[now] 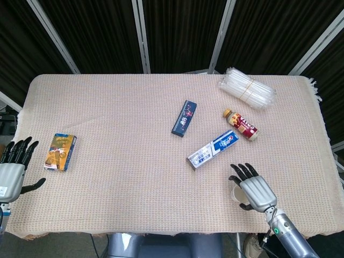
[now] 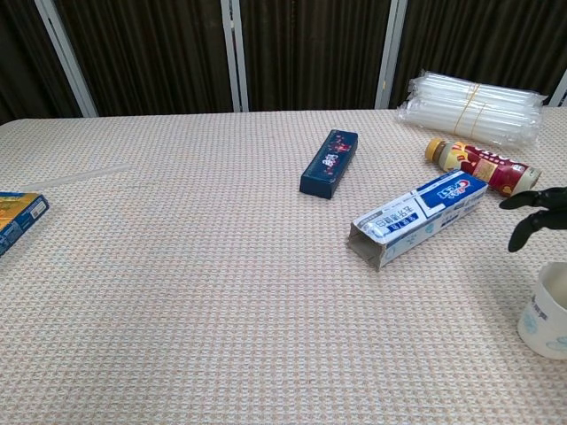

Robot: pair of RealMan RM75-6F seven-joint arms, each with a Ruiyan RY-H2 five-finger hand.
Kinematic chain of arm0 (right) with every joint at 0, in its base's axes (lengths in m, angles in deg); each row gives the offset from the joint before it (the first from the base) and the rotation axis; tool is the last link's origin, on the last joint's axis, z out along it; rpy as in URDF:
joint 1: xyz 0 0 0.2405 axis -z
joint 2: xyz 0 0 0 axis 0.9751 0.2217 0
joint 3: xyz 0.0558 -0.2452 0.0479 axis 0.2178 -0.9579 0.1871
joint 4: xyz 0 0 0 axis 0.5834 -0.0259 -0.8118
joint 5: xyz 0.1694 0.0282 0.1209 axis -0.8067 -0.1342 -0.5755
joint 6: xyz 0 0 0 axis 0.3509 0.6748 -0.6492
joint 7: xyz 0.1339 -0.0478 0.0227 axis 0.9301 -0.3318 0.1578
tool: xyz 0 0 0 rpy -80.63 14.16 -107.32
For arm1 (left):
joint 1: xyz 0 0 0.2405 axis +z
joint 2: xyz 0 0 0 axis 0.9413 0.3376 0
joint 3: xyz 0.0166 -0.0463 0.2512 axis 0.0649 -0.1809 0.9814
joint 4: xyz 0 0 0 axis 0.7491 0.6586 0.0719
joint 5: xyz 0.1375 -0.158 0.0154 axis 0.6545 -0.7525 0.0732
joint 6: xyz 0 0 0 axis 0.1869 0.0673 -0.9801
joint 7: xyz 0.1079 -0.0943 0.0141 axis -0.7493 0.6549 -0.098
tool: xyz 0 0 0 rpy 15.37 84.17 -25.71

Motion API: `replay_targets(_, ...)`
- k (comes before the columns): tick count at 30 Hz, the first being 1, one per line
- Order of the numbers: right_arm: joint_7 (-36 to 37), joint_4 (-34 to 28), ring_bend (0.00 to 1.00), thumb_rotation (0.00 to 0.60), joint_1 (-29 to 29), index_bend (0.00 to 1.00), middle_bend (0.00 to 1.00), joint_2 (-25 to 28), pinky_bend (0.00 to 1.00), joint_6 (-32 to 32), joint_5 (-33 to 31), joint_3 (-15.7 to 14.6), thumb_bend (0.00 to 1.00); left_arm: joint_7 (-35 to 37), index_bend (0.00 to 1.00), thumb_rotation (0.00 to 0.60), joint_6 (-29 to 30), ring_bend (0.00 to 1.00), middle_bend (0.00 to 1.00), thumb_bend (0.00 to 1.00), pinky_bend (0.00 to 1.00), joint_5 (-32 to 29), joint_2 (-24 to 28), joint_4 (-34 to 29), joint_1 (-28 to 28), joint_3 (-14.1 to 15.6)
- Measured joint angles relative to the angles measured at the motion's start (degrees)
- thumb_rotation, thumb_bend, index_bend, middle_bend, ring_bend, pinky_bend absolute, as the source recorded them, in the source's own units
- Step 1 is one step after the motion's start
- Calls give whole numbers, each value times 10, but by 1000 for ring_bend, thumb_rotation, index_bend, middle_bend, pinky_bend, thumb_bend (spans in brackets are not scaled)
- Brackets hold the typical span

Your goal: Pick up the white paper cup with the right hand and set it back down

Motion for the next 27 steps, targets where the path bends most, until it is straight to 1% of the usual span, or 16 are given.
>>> replay_targets(12, -42, 14, 0, 600, -5, 283, 0, -11, 0, -3, -51, -5, 42, 4, 0, 600, 1, 0, 0, 103, 0, 1, 0, 1, 0, 1)
replay_targets(15, -53, 14, 0, 600, -6, 315, 0, -12, 0, -2, -66, -6, 64, 4, 0, 600, 1, 0, 0, 101, 0, 2, 0, 1, 0, 1)
replay_targets(18, -60, 12, 0, 600, -7, 384, 0, -13, 0, 0, -75, -7, 125, 4, 0, 600, 1, 0, 0, 102, 0, 2, 0, 1, 0, 1)
replay_targets(21, -65, 12, 0, 600, -7, 428, 0, -17, 0, 9, -74, -8, 152, 4, 0, 600, 1, 0, 0, 102, 0, 2, 0, 1, 0, 1)
replay_targets(27, -56, 10, 0, 600, -10, 453, 0, -22, 0, 17, -71, -3, 161, 4, 0, 600, 1, 0, 0, 102, 0, 2, 0, 1, 0, 0)
